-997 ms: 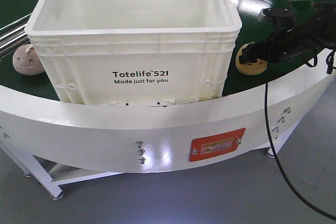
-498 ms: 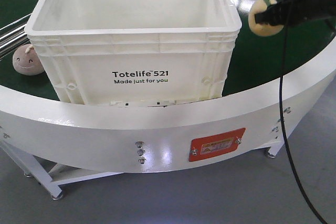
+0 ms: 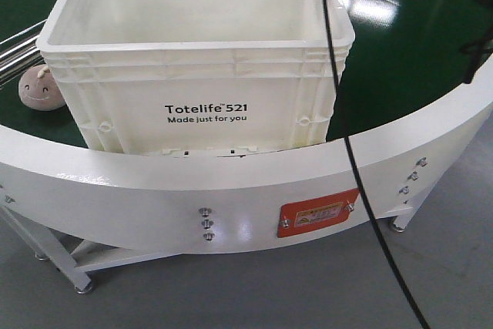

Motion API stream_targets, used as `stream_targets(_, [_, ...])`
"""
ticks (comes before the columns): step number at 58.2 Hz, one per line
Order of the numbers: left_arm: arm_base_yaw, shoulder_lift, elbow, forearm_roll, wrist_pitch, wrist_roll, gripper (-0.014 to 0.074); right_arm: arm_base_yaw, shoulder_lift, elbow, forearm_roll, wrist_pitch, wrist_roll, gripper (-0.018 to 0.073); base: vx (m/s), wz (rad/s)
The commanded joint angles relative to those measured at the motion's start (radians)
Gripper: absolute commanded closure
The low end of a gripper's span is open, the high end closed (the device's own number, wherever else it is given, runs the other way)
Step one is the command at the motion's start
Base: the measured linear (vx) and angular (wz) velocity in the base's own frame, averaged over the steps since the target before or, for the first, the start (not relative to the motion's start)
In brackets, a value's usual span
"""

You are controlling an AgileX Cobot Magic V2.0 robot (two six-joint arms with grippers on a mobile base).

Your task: Place moving items into box and shelve

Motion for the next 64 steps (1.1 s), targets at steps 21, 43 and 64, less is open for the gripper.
stream_targets(21, [-0.004, 0.009, -0.026, 0.001, -0.071, -0.006, 0.0027, 0.029, -0.009, -0.034, 0.015, -0.075, 0.055, -0.0134, 0.0, 0.0])
stream_targets(43, [-0.004, 0.009, -0.026, 0.001, -0.072, -0.006, 0.0027, 0.029, -0.25, 0.012, -0.242, 0.179, 0.433, -0.002, 0.0, 0.0])
stream_targets(64, [-0.004, 0.146, -0.069, 0.013, 0.006, -0.045, 0.0027, 0.029, -0.621, 0.492, -0.404, 0.152, 0.539, 0.0001, 0.0, 0.0])
